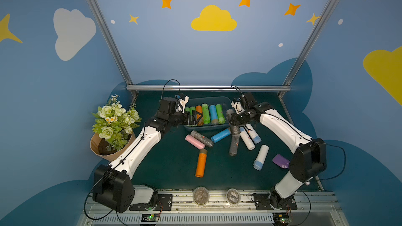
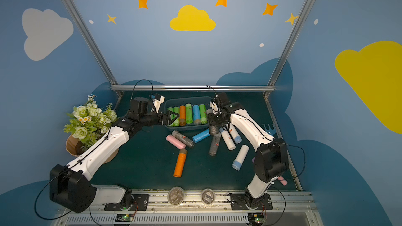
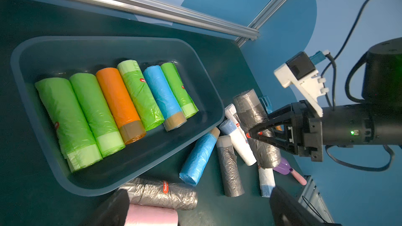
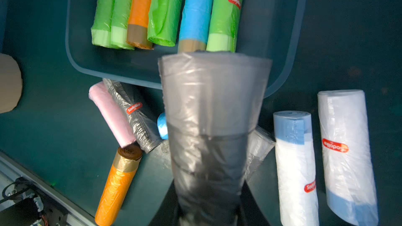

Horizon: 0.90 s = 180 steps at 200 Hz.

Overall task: Put the roll of trash bags into the storage box
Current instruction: Place the roll of trash bags in the storage box.

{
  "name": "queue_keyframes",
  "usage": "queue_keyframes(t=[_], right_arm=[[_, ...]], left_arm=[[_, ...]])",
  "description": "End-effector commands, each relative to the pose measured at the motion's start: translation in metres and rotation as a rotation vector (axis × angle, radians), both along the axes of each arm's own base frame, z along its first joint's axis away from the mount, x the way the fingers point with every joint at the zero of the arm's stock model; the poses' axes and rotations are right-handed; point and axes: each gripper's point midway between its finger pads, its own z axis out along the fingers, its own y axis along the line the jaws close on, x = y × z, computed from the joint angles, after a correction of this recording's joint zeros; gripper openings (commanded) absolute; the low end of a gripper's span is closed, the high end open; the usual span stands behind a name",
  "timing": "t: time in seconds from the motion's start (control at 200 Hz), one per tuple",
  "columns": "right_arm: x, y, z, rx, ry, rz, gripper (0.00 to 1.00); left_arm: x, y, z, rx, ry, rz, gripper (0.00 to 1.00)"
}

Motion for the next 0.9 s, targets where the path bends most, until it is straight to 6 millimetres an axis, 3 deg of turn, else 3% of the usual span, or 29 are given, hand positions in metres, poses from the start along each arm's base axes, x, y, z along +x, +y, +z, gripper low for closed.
queue_keyframes(t=[0.0,0.265,0.405,0.896], right_arm=[[0.023,0.001,0.017,0.016,-0.057,-0.003,0.25],[0.062,-0.004,0.017,0.019,-0.087,-0.045,0.25],[0.078,0.003,0.011,0.036,-0.092,-0.045,0.25],[0.136,0.025,-0.025,0.041,-0.059,-0.084,0.25]], left_arm=[[0.004,0.000,0.008,0.006,-0.026,-0.009,1.00],[0.003,-0.002,0.008,-0.006,-0.019,-0.013,1.00],[0.005,-0.003,0.007,-0.012,-0.013,-0.013,1.00],[0.005,-0.004,0.007,-0.026,-0.005,-0.015,1.00]])
